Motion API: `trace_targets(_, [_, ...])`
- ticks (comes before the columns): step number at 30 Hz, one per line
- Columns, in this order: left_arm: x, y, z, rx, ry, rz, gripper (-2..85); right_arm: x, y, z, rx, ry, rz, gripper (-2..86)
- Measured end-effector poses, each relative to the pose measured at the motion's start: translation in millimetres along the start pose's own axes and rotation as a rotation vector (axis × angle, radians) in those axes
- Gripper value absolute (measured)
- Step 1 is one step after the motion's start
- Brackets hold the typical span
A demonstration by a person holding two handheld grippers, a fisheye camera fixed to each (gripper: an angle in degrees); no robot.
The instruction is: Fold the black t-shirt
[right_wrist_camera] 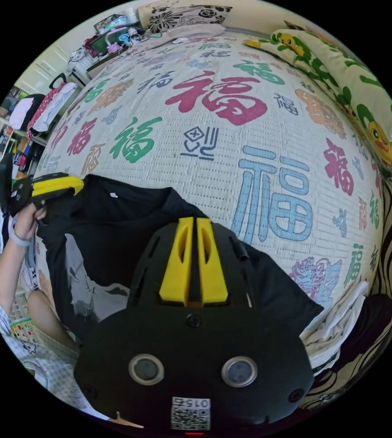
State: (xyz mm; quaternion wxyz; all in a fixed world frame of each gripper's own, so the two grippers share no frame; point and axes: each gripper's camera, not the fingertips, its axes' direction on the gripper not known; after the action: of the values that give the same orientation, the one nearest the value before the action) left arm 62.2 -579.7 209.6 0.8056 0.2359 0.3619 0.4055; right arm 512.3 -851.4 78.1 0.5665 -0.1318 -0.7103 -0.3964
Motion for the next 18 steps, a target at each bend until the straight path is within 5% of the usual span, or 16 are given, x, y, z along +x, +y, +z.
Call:
trace_targets(6, [-43, 1, -1, 0.122, 0.118, -0.266, -0.2, 31, 22, -16, 0.045, -0.065, 0.069, -0.2])
trace_targets(10, [-41, 11, -3, 0.135, 0.010, -0.312, 0.2, 44, 48, -19, 0.047, -0.059, 0.130, 3.1])
trace_targets(14, [-46, 53, -51, 0.258, 0.044, -0.328, 3.2, 65, 117, -62, 0.169, -0.027, 0.161, 4.3])
trace_targets(18, [-14, 149, -103, 0.225, 0.126, -0.307, 8.3, 71, 238, -99, 0.204, -0.220, 0.090, 5.2])
